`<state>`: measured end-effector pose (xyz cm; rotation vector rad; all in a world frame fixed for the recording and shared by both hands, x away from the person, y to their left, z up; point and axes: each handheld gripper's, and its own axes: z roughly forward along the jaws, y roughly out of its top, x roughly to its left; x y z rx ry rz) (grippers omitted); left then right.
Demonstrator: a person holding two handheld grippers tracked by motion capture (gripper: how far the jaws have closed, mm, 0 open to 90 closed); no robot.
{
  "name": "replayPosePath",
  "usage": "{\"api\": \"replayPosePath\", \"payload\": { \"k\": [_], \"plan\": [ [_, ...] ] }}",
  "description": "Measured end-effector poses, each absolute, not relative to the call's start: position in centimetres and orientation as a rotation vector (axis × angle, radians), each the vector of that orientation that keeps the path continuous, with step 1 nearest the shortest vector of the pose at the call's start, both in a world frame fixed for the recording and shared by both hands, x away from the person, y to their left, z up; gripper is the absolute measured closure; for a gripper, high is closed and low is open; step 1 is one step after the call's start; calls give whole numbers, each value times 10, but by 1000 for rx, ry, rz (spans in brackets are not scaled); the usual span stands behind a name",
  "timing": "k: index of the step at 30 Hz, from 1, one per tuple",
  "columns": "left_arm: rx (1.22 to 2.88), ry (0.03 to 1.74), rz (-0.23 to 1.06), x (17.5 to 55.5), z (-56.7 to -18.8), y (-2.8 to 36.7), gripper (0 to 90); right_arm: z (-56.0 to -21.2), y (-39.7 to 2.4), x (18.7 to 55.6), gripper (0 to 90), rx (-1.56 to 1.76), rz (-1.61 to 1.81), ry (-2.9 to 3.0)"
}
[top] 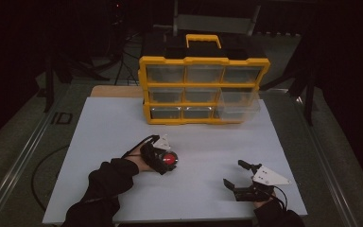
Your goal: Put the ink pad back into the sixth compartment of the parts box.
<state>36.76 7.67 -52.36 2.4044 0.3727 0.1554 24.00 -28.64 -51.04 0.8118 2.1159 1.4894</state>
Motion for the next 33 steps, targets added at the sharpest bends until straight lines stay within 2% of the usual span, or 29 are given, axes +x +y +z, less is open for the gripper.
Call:
{"api": "replayPosePath", "payload": {
  "k": [11,19,33],
  "plan": [
    [2415,392,123,369,-522,76,190,-510,-286,240,104,808,1498,2119],
    [2417,411,124,368,-520,75,298,-511,-286,240,104,803,1497,2123],
    [2428,433,126,367,-517,74,307,-511,-286,240,103,805,1498,2126]
  ]
}}
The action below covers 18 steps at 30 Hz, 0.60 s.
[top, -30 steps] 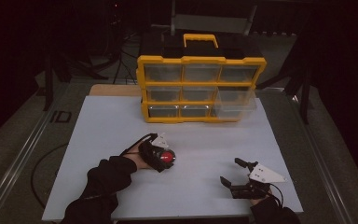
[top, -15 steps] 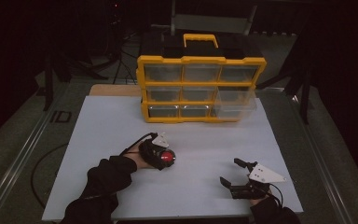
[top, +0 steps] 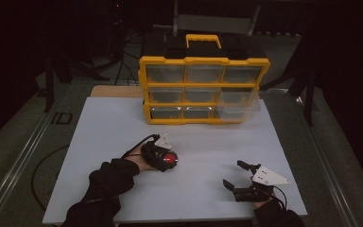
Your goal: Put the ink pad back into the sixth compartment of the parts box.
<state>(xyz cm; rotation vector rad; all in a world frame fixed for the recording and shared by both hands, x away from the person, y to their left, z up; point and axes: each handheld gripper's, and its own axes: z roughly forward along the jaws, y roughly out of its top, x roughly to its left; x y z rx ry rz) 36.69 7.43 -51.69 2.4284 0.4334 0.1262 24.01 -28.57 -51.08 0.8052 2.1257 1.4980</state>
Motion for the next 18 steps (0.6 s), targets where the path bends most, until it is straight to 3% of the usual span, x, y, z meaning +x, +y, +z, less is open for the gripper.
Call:
{"api": "replayPosePath", "payload": {
  "k": [18],
  "plan": [
    [2438,382,128,357,-484,72,307,-511,-285,240,104,808,1500,2127]
  ]
}}
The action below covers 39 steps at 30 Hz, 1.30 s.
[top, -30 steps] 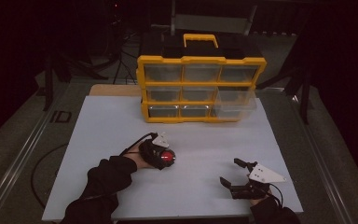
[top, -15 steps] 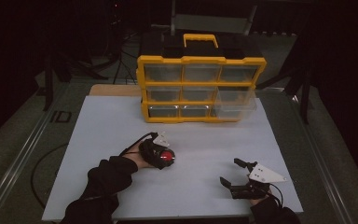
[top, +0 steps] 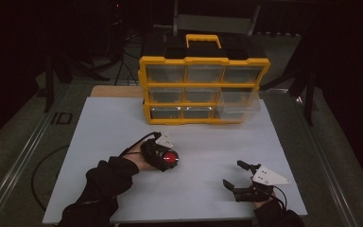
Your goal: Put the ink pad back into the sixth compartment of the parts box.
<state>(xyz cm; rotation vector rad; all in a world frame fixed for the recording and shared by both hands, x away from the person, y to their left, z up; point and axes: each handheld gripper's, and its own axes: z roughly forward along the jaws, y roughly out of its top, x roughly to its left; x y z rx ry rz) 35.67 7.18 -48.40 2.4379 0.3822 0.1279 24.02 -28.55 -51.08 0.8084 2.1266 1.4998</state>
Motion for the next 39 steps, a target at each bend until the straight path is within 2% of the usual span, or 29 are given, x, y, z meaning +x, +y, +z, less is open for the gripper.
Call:
{"api": "replayPosePath", "payload": {
  "k": [26,39],
  "plan": [
    [2431,297,40,347,-431,57,307,-510,-285,240,103,799,1501,2120],
    [2448,261,53,347,-409,46,307,-509,-285,240,104,798,1498,2120]
  ]
}}
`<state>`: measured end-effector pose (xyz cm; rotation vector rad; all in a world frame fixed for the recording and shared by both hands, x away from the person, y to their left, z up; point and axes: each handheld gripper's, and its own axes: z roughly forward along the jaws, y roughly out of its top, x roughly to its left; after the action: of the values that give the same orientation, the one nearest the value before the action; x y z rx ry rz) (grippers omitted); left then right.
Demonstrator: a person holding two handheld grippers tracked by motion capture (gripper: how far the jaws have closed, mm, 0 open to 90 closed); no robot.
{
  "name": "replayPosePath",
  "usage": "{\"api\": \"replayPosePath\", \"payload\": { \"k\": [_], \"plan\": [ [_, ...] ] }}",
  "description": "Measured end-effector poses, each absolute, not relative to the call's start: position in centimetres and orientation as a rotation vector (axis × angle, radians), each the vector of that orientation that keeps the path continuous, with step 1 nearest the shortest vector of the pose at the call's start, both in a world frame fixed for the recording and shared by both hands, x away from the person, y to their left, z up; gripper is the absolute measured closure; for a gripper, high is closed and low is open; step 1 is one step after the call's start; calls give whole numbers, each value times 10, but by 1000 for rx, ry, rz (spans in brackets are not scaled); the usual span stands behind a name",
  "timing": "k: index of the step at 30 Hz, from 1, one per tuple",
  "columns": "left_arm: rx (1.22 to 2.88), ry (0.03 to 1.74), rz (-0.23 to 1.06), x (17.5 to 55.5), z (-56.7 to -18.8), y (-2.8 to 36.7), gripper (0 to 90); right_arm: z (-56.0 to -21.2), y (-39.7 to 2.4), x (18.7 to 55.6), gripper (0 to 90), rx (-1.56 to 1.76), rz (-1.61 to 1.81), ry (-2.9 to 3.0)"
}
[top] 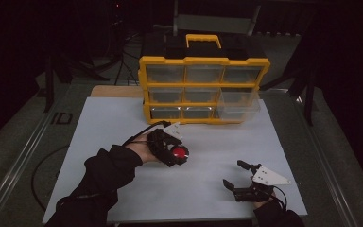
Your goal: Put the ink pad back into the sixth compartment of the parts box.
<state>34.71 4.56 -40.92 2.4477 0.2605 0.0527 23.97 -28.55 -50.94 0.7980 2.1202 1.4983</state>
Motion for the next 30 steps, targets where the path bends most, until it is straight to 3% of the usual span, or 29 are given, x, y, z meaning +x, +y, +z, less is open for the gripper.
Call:
{"api": "replayPosePath", "payload": {
  "k": [30],
  "plan": [
    [2437,224,65,363,-356,10,307,-509,-285,239,104,792,1497,2118]
  ]
}}
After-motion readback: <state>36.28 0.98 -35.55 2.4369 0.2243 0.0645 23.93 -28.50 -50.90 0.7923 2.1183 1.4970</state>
